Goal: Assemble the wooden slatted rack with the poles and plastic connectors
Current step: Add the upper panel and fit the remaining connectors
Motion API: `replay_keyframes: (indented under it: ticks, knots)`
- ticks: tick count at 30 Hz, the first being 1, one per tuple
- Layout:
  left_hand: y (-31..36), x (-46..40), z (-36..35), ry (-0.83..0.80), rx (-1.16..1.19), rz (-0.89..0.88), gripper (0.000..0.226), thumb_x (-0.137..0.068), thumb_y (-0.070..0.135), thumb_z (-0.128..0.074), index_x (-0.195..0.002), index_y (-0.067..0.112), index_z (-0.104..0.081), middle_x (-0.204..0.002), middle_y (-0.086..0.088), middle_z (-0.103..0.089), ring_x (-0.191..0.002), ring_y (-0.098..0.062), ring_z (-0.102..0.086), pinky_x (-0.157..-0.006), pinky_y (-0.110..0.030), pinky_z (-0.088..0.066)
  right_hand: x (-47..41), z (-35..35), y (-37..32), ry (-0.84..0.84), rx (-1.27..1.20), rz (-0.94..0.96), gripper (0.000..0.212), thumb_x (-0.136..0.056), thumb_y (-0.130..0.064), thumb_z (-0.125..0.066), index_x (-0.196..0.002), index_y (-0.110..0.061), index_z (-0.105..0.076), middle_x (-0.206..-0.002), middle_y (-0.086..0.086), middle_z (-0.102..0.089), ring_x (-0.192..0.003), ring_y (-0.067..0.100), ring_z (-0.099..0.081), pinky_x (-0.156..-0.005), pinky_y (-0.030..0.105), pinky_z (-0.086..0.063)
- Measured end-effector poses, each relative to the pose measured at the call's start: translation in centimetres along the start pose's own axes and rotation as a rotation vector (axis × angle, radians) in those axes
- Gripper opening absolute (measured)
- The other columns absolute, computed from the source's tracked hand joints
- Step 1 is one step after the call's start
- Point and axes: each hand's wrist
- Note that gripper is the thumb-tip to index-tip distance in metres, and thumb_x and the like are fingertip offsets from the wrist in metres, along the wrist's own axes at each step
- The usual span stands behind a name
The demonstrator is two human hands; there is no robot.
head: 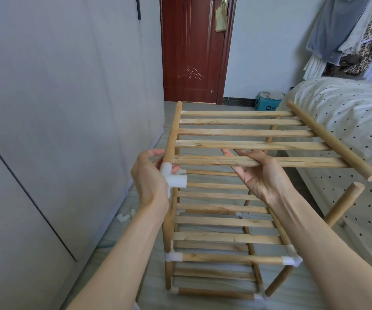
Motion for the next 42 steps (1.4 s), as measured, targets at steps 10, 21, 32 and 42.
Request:
replay_keyframes:
  ticks: [10,21,32,42]
  knots:
    - [0.1,-0.1,-0.2,-0.125,0.097,0.132,0.033,-0.095,0.024,-0.046,-0.126,0.016,-0.052,-0.111,-0.015,-0.059,-0.084,-0.023,-0.059,-0.045,-0.018,-0.05,1.3,0.7,0.2,0.168,0.133,-0.067,0.034,-0.098,-0.03,-0.045,-0.115,-0.001,-0.053,-0.105,0.028,-0.066,-0.095,0.033,-0.068,-0.07,0.037,-0.059]
    - [0.1,-0.3,-0.2,-0.137,0.091,0.117,0.024,-0.096,0.024,-0.041,-0.113,0.016,-0.056,-0.086,-0.005,-0.059,-0.075,-0.017,-0.055,-0.052,-0.019,-0.05,3.9,-3.5,-0.2,-0.014,1.81,0.698,0.052,-0.088,-0.052,-0.042,-0.084,-0.007,-0.066,-0.078,0.005,-0.065,-0.07,0.01,-0.056,-0.065,0.019,-0.042]
    - [0.2,-0.7,-0.2,-0.141,-0.011,0.124,0.027,-0.094,0.02,-0.041,-0.088,0.016,-0.066,-0.092,0.001,-0.067,-0.085,-0.012,-0.062,-0.071,-0.025,-0.05,-0.7,-10.3,2.7,-0.523,2.408,-0.193,0.071,-0.07,-0.062,-0.067,-0.12,-0.012,-0.054,-0.12,0.003,-0.047,-0.11,0.02,-0.045,-0.097,0.037,-0.041]
    - [-0.2,-1.5,-0.7,-0.105,0.062,0.113,0.031,-0.093,0.014,-0.04,-0.08,0.015,-0.068,-0.077,0.001,-0.068,-0.073,-0.009,-0.064,-0.061,-0.019,-0.051,-1.9,-10.8,4.7,-0.531,2.411,-0.173,0.05,-0.066,-0.037,-0.07,-0.11,-0.018,-0.056,-0.108,0.001,-0.048,-0.103,0.019,-0.041,-0.089,0.034,-0.042]
Point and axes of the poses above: each hand's wrist, its own x-axis away from the middle knuckle, its own z-axis out of the back of the hand, y = z × x
